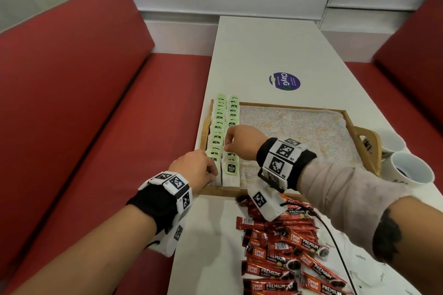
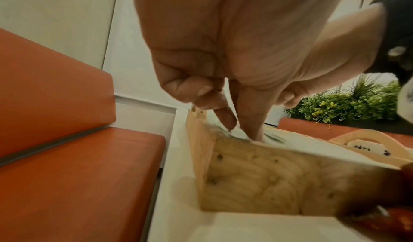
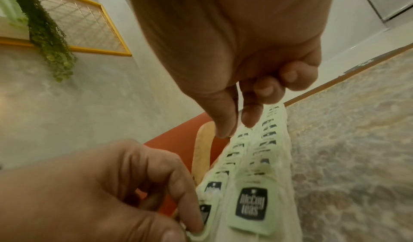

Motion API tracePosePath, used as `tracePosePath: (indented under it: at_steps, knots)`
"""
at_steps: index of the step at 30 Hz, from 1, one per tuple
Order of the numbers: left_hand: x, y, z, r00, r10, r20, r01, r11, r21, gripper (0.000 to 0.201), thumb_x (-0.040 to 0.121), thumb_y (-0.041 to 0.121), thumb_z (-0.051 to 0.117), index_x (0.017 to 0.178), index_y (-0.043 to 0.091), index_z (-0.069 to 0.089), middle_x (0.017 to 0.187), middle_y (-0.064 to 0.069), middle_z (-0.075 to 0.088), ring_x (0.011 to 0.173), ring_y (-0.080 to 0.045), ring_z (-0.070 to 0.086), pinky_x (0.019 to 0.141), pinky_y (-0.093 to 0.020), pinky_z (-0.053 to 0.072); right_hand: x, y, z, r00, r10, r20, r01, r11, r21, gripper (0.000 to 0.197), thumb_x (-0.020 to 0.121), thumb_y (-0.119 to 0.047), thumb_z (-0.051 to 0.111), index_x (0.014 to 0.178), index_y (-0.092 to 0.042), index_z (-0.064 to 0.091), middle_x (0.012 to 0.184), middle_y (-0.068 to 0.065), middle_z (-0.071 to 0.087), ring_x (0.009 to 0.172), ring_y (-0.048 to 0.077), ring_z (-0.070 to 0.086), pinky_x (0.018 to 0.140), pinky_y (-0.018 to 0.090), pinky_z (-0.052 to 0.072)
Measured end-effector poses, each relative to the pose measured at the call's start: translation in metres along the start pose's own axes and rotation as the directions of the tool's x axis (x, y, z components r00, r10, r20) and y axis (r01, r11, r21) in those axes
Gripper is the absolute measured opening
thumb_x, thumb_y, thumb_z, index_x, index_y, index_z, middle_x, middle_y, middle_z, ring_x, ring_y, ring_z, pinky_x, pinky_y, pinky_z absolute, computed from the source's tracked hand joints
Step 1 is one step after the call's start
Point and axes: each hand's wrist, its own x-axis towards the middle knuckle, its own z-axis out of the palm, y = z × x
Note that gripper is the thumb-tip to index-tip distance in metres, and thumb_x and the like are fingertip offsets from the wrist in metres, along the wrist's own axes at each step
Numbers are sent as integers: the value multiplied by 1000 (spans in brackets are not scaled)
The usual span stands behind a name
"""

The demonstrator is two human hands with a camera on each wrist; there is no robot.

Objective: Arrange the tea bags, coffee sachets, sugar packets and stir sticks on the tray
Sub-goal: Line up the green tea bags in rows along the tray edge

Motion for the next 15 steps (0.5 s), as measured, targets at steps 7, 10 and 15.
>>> tracePosePath:
  at_steps: [7, 10, 15]
  knots:
    - [-9, 6, -6, 998, -17, -58, 15, 999, -42, 14, 84, 24, 63, 94, 34, 63, 102, 12, 50, 99, -14, 55, 73, -28, 40, -29, 3, -9, 998, 65, -6, -64, 998, 18, 25, 95, -15, 44, 105, -4, 64, 104, 12, 68, 97, 28, 63, 85, 36, 50]
    - [-16, 7, -4, 998, 6, -61, -9, 998, -60, 14, 85, 27, 64, 98, 33, 64, 102, 13, 51, 98, -11, 53, 76, -27, 41, -48, 3, -8, 996, 84, 12, -85, 996, 35, 22, 94, -14, 47, 106, -4, 64, 105, 11, 68, 95, 27, 62, 79, 33, 47]
    - [-34, 16, 3, 996, 41, -83, -54, 984, -170, 13, 84, 32, 66, 98, 33, 65, 102, 13, 53, 96, -9, 52, 80, -25, 43, -78, 3, -5, 995, 102, -12, -101, 993, 69, 18, 91, -16, 59, 106, -7, 64, 101, 6, 64, 83, 16, 52, 71, 27, 39]
